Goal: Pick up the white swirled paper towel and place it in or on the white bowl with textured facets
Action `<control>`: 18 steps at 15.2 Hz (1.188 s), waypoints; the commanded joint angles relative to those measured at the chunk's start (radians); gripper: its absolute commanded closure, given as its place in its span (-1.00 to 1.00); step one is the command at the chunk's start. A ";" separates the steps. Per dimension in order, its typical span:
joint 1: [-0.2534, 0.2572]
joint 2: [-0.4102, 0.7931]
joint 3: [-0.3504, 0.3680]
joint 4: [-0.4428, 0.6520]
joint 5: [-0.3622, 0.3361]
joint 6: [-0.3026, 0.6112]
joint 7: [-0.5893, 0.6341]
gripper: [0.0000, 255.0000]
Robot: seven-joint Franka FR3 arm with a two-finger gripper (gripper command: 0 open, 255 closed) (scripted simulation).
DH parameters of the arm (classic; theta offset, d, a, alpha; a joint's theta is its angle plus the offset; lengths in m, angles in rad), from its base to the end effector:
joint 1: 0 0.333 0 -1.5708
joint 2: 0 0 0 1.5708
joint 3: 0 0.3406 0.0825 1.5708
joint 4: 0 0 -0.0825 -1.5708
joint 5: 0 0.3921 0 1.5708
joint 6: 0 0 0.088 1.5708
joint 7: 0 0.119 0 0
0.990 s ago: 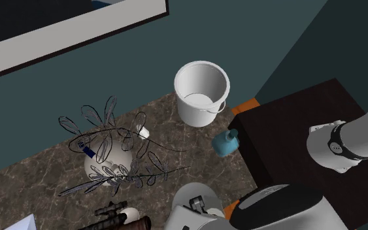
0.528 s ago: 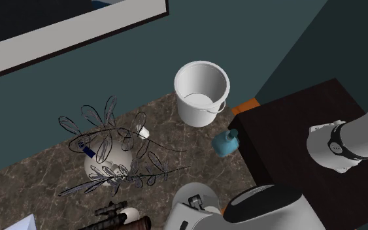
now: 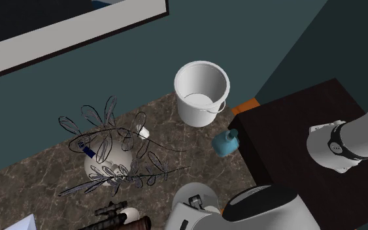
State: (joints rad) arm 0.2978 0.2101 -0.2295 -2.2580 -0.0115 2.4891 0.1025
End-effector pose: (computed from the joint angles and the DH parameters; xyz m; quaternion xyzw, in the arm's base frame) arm 0.5503 0.0378 0.2798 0.9995 -0.0098 0.0154 0.0260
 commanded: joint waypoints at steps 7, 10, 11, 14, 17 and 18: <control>0.000 0.000 0.000 0.000 0.000 0.000 0.000 -1.00; 0.009 -0.078 -0.006 0.017 -0.023 -0.093 0.017 -1.00; 0.011 -0.097 -0.006 0.024 -0.029 -0.118 0.020 -1.00; 0.010 -0.097 -0.006 0.023 -0.029 -0.118 0.021 -1.00; 0.010 -0.097 -0.006 0.024 -0.029 -0.118 0.021 -1.00; 0.010 -0.097 -0.006 0.024 -0.029 -0.118 0.021 -1.00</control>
State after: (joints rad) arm 0.3082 0.1137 -0.2353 -2.2345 -0.0402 2.3712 0.1229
